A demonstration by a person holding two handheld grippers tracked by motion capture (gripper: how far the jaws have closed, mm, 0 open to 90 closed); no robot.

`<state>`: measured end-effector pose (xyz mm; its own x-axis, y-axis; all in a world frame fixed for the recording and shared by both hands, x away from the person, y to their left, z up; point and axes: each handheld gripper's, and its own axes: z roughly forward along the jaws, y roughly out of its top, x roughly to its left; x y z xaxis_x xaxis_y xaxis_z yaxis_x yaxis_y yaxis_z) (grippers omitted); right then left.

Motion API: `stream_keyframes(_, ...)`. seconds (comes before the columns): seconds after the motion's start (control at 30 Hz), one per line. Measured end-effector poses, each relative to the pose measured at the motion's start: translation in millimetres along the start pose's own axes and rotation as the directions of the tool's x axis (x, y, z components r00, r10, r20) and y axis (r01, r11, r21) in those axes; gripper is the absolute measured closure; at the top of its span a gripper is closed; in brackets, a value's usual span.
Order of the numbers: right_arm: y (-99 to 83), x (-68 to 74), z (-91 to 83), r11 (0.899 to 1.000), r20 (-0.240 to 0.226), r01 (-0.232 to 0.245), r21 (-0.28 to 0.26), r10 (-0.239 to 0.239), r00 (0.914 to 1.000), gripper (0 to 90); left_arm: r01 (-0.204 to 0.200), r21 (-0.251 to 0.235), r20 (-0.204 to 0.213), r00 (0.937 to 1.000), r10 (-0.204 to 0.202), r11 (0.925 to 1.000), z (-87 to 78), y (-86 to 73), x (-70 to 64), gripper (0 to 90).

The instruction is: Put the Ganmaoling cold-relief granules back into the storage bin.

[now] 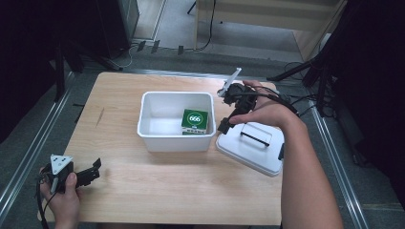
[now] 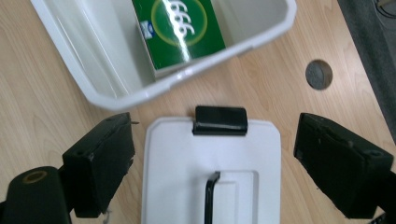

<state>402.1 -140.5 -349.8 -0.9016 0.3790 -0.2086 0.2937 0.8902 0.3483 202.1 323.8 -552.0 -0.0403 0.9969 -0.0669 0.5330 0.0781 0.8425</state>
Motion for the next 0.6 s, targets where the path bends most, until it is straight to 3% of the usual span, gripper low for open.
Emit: stream_keyframes(0.6,-90.2,-1.1,17.7,0.992,0.016,-0.105,0.067,0.104,0.9944,15.4,-0.002,0.003,-0.003,1.0000,0.002,1.0000,-0.2,-0.1,-0.7,0.0)
